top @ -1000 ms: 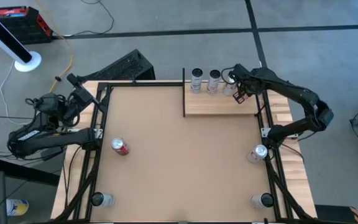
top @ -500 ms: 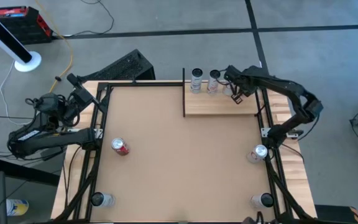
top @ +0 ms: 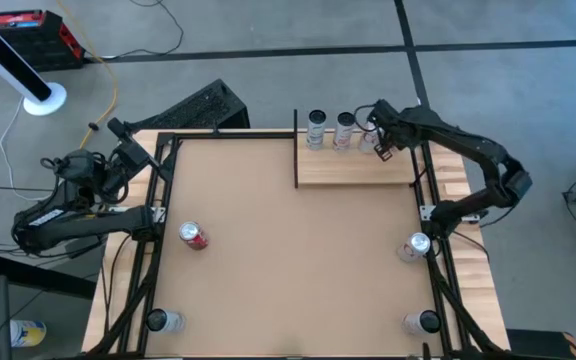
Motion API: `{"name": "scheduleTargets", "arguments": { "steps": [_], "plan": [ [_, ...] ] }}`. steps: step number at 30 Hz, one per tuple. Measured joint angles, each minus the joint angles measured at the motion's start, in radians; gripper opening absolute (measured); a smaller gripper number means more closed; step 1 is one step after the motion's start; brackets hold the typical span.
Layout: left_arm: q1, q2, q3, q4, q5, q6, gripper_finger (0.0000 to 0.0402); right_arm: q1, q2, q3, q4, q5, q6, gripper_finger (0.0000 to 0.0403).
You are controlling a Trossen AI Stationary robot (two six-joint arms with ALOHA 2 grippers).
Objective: Place canned beverage on shelf
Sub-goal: Put the bottom red-white soda can on the shelf, then put the red and white soda can on the shelf and align it with the other red and white soda can
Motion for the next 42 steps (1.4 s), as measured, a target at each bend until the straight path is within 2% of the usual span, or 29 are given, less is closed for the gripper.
{"name": "scheduleTargets", "arguments": {
  "steps": [4,8,12,16,21,25,29,33,35,37,42],
  "plan": [
    [0.000,0.000,0.000,0.000,0.000,0.000,0.0379,0.012,-0.035,0.000,-0.046,-0.126,0.002,0.0018],
    [0.000,0.000,0.000,0.000,0.000,0.000,0.0379,0.089,-0.089,0.000,-0.106,-0.249,0.046,0.0018],
    [0.000,0.000,0.000,0.000,0.000,0.000,0.0379,0.240,-0.168,0.000,-0.173,-0.383,0.152,0.0018],
    [0.000,0.000,0.000,0.000,0.000,0.000,0.0379,0.460,-0.238,0.000,-0.214,-0.482,0.341,0.0018],
    [0.000,0.000,0.000,0.000,0.000,-0.004,0.0379,0.771,-0.270,0.000,-0.159,-0.501,0.575,0.0024],
    [0.000,0.000,0.000,0.000,0.000,-0.008,0.0379,1.003,-0.241,0.001,-0.002,-0.485,0.635,0.0025],
    [0.000,0.000,0.000,0.000,0.000,-0.009,0.0379,1.181,-0.167,0.001,0.227,-0.426,0.565,0.0024],
    [0.000,0.004,0.000,0.001,0.029,-0.107,0.0379,1.291,-0.056,0.001,0.497,-0.300,0.331,0.0025],
    [0.000,0.017,0.000,-0.011,0.094,-0.262,0.0379,1.316,0.003,0.001,0.623,-0.266,0.177,0.0026],
    [0.000,0.046,0.000,-0.041,0.217,-0.442,0.0379,1.326,0.058,0.001,0.727,-0.264,0.029,0.0026],
    [-0.005,0.170,0.000,-0.059,0.691,-0.760,0.0379,1.321,0.152,0.001,0.879,-0.238,-0.227,0.0026]
  ]
}}
